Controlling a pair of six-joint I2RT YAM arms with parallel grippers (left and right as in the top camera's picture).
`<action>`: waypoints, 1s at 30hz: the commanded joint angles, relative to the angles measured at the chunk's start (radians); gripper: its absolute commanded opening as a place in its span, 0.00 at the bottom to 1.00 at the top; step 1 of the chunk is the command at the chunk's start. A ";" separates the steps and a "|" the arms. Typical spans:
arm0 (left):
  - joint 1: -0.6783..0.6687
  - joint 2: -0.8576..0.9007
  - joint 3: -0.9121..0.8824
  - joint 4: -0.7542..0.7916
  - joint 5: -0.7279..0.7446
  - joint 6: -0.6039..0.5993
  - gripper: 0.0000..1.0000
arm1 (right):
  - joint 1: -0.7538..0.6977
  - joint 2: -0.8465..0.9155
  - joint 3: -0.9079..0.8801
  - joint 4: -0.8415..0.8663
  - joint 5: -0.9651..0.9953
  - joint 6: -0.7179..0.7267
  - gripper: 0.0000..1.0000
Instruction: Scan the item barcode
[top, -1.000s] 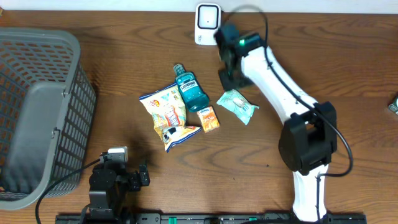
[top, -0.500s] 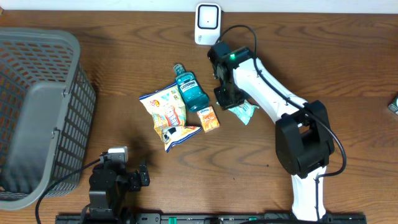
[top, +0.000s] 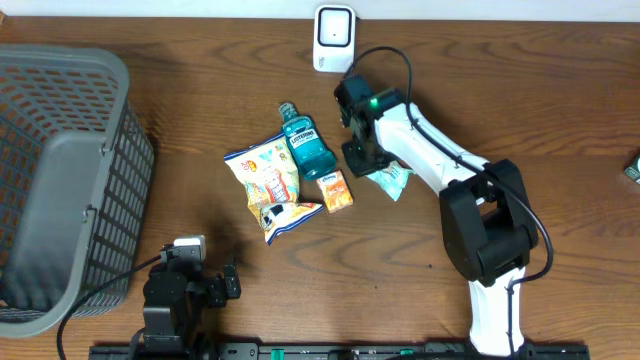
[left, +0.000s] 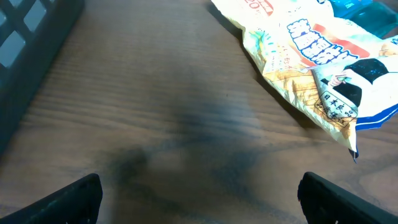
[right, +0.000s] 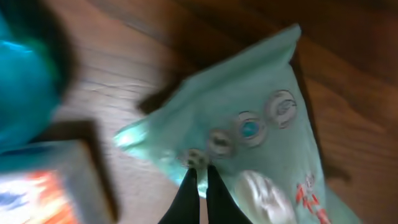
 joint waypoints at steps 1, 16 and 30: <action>-0.003 -0.002 -0.004 -0.023 -0.013 0.010 0.98 | -0.039 0.009 -0.095 0.058 0.070 0.038 0.01; -0.003 -0.002 -0.004 -0.023 -0.013 0.010 0.98 | -0.062 -0.031 -0.043 0.042 -0.201 -0.108 0.01; -0.003 -0.002 -0.004 -0.023 -0.013 0.010 0.98 | -0.069 -0.049 -0.021 0.102 0.037 -0.086 0.04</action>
